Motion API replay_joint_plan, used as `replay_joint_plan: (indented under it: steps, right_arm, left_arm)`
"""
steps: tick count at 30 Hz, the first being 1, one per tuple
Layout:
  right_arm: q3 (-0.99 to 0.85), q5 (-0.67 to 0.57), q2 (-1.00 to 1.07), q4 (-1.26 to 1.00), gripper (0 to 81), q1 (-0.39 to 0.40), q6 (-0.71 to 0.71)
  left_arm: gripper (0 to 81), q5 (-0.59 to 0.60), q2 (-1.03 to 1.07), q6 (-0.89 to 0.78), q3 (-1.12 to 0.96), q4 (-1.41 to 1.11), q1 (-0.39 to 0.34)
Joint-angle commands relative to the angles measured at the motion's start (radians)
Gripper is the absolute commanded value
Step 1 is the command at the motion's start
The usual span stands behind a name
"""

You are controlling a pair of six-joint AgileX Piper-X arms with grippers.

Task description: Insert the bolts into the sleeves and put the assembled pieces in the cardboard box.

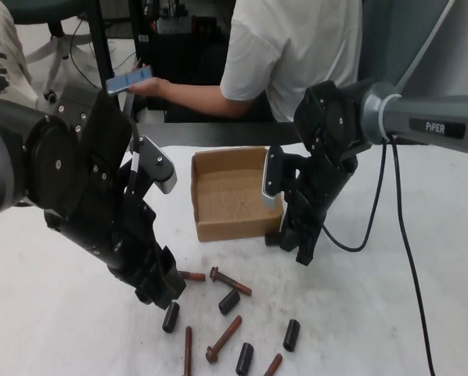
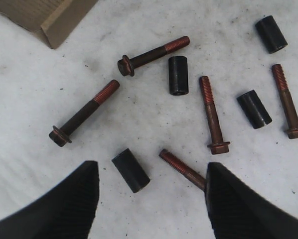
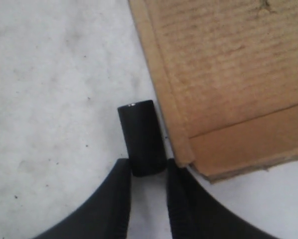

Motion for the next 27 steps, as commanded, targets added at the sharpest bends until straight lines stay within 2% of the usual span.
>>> replay_joint_plan:
  steps: [1,8,13,18,24,27]
  right_arm:
    - [-0.002,-0.006,-0.002,-0.002,0.8,0.006,-0.003]
    - [-0.002,0.059,-0.002,0.109,0.8,0.006,-0.003]
    - [-0.002,0.056,-0.004,0.187,0.8,0.010,0.007]
    - [-0.002,-0.084,-0.031,0.251,0.8,0.038,0.077]
    - [-0.002,-0.106,-0.151,0.218,0.8,0.102,0.094]
    - [-0.002,-0.172,-0.241,0.152,0.8,0.109,0.138]
  left_arm:
    - [57.4,0.003,-0.012,0.003,-0.010,-0.003,0.002]
    - [57.4,0.003,-0.012,0.003,-0.010,-0.003,0.002]
    - [57.4,0.003,-0.012,0.003,-0.010,-0.003,0.002]
    - [57.4,0.003,-0.012,0.003,-0.010,-0.003,0.002]
    - [55.8,0.003,-0.012,-0.001,-0.010,-0.003,0.002]
    - [53.9,0.032,-0.012,-0.011,-0.010,-0.003,0.002]
